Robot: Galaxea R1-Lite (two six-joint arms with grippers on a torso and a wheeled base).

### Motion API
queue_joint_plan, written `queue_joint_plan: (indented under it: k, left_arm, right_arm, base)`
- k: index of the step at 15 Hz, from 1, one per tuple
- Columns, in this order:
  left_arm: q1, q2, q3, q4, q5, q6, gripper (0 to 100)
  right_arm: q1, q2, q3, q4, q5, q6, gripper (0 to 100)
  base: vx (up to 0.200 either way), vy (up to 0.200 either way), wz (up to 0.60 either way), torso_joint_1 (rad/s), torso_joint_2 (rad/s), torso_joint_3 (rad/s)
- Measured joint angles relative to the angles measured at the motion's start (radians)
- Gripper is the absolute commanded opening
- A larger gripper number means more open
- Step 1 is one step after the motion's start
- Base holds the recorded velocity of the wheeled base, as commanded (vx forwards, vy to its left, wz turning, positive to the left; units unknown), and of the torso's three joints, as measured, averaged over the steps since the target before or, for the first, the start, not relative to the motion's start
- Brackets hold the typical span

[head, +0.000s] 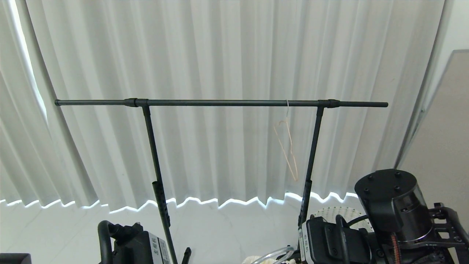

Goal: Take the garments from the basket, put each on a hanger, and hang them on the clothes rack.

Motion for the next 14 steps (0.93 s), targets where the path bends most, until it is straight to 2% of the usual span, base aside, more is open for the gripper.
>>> queue_joint_plan:
  k: [1,2,7,12,14]
  left_arm:
    - [0.000,0.000,0.001,-0.001,0.000,0.000,0]
    - [0.000,0.003,0.002,-0.001,0.003,0.002,100]
    - [0.015,0.020,0.005,-0.008,0.080,0.003,100]
    - [0.084,0.000,0.022,-0.019,0.127,0.004,100]
    - [0.158,-0.006,0.061,-0.020,0.138,0.005,100]
  right_arm:
    - [-0.005,0.000,0.000,-0.001,0.000,-0.002,0]
    - [-0.007,-0.001,0.000,-0.001,-0.003,-0.006,0]
    - [-0.034,-0.018,0.002,0.001,-0.009,-0.067,0]
    - [-0.157,-0.066,0.012,0.003,-0.008,-0.077,0]
    - [-0.189,-0.094,0.022,0.004,-0.006,-0.074,0]
  base:
    - [0.000,0.000,0.00,0.000,0.00,0.000]
    - [0.000,0.000,0.00,0.000,0.00,0.000]
    - [0.000,0.000,0.00,0.000,0.00,0.000]
    - [0.000,0.000,0.00,0.000,0.00,0.000]
    - [0.000,0.000,0.00,0.000,0.00,0.000]
